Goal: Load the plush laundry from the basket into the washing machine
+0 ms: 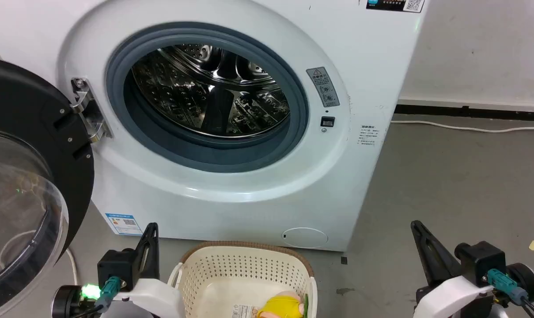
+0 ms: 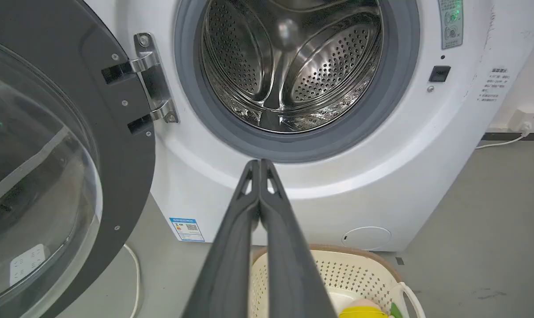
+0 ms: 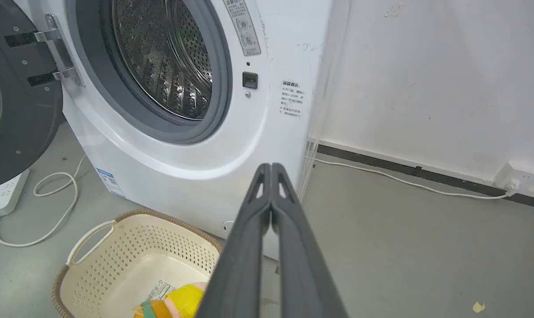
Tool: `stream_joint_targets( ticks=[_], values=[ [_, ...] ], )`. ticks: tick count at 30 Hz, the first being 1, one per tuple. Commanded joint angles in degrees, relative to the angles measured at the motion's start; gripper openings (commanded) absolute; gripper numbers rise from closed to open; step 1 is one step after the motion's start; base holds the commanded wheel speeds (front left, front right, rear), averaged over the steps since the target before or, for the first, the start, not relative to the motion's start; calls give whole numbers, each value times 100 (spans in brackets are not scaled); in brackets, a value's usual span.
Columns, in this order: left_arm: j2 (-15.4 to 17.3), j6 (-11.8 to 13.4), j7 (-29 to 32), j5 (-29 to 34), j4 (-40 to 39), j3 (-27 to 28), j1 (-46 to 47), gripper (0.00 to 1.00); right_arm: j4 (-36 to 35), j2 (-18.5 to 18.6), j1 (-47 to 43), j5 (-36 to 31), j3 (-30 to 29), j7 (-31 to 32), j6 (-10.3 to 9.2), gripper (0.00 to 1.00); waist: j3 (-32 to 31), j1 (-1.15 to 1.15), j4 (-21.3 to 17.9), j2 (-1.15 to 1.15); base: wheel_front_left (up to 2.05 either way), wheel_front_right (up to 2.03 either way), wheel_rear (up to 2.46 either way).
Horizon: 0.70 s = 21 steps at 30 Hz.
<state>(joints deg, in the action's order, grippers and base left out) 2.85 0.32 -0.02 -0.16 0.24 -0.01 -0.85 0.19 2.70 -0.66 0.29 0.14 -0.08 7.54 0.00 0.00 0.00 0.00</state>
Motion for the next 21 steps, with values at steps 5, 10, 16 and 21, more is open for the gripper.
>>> stream_joint_targets(
  ticks=[5, 10, 16, 21],
  values=[
    [3, -32, 2, 16, -24, 1, 85, 0, -19, 18, 66, -29, -14, 8, -5, 0, 0, 0, 0, 0, 0, 0, 0],
    [3, -32, 2, 16, -24, 1, 85, 0, -19, 18, 66, -29, -14, 8, -5, 0, 0, 0, 0, 0, 0, 0, 0],
    [3, -32, 2, 16, -24, 1, 85, 0, -19, 18, 66, -29, -14, 8, -5, 0, 0, 0, 0, 0, 0, 0, 0],
    [3, -32, 2, 16, -24, 1, 85, 0, -19, 18, 66, -29, -14, 8, -5, 0, 0, 0, 0, 0, 0, 0, 0]
  ],
)
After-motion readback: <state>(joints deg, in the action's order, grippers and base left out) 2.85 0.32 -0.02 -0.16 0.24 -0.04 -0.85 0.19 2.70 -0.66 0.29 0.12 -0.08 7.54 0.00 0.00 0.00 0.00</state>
